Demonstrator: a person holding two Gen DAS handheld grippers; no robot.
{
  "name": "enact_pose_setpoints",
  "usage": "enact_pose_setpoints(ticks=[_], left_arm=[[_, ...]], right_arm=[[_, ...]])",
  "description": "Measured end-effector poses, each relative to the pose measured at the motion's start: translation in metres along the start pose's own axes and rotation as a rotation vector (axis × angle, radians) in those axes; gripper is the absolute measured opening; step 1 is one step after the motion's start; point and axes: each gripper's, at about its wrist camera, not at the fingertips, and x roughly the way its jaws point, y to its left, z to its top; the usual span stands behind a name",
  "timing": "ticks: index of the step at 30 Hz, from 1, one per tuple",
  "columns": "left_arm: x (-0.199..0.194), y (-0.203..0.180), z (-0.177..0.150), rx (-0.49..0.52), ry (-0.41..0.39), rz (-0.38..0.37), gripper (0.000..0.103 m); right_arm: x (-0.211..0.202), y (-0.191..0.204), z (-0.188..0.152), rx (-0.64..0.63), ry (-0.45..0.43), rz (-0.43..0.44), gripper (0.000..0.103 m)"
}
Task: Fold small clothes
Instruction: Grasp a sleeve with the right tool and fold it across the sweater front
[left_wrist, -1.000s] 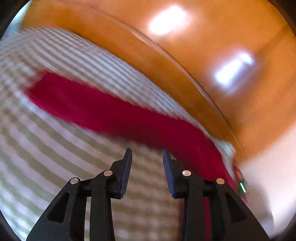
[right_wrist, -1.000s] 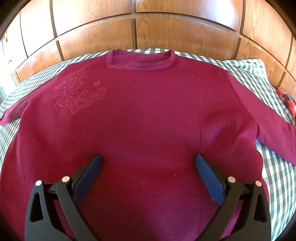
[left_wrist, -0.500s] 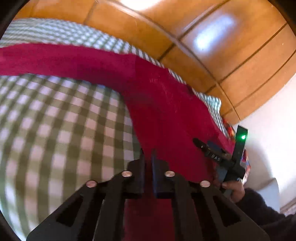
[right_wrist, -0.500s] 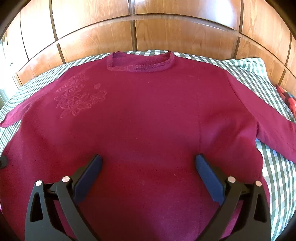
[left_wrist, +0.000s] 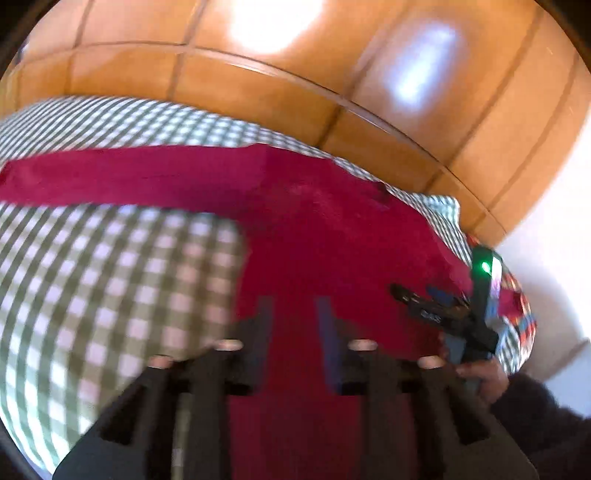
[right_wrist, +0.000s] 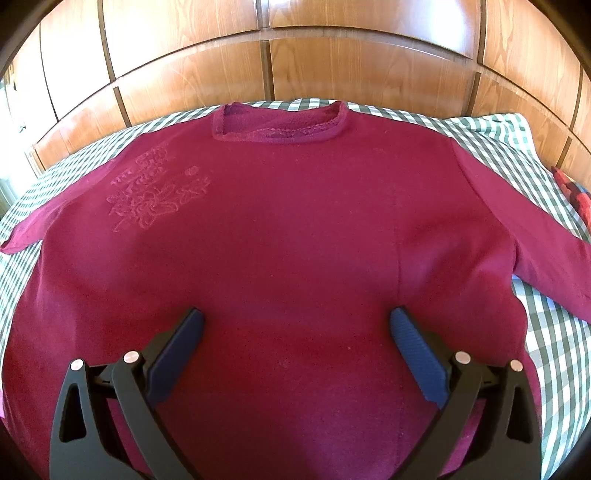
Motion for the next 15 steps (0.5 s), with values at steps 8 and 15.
enact_pose_setpoints(ticks=[8,15], left_arm=[[0.063,-0.027,-0.025,0.144,0.136,0.096,0.046],[0.078,-0.027,-0.032,0.158,0.134,0.069,0.067]], right_arm=[[-0.03,-0.033,0.003,0.15,0.007,0.13,0.101],[-0.097,-0.194,-0.037,0.622,-0.129,0.155,0.072]])
